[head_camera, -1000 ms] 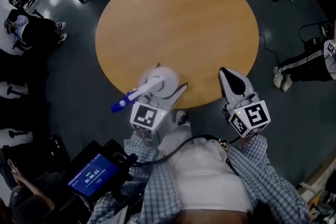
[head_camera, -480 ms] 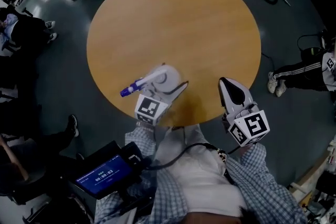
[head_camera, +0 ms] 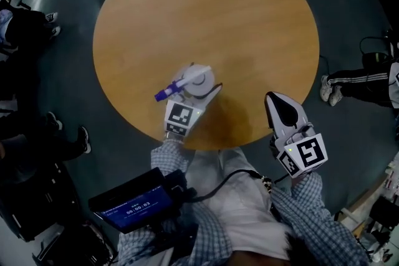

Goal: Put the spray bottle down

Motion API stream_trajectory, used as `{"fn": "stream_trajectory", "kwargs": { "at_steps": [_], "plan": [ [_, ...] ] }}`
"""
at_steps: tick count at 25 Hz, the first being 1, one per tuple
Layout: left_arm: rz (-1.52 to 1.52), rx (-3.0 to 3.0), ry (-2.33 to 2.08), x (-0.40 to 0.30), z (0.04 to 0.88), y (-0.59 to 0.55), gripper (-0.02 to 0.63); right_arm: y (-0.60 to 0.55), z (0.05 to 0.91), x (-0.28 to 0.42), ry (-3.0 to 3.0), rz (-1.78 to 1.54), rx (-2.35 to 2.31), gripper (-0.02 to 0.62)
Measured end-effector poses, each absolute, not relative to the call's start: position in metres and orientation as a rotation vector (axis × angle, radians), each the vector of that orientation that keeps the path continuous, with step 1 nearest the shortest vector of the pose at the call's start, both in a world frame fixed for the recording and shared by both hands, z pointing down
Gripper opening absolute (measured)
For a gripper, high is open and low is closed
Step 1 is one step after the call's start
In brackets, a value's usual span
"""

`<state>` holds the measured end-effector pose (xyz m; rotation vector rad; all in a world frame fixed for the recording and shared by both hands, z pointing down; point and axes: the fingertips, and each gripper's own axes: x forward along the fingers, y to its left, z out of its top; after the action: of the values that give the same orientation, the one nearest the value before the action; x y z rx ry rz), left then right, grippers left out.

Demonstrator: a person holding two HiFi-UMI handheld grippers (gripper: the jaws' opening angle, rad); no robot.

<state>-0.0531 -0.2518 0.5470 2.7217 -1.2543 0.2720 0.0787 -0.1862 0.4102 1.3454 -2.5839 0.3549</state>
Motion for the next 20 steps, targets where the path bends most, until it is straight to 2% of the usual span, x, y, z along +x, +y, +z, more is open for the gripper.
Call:
{"fn": "stream_trajectory", "kwargs": {
  "at_steps": [20],
  "plan": [
    [0.382, 2.701, -1.163, -0.035, 0.581, -0.253, 0.431, -0.185, 0.432, 0.097, -2.538, 0.424, 1.342, 0.003]
  ]
}}
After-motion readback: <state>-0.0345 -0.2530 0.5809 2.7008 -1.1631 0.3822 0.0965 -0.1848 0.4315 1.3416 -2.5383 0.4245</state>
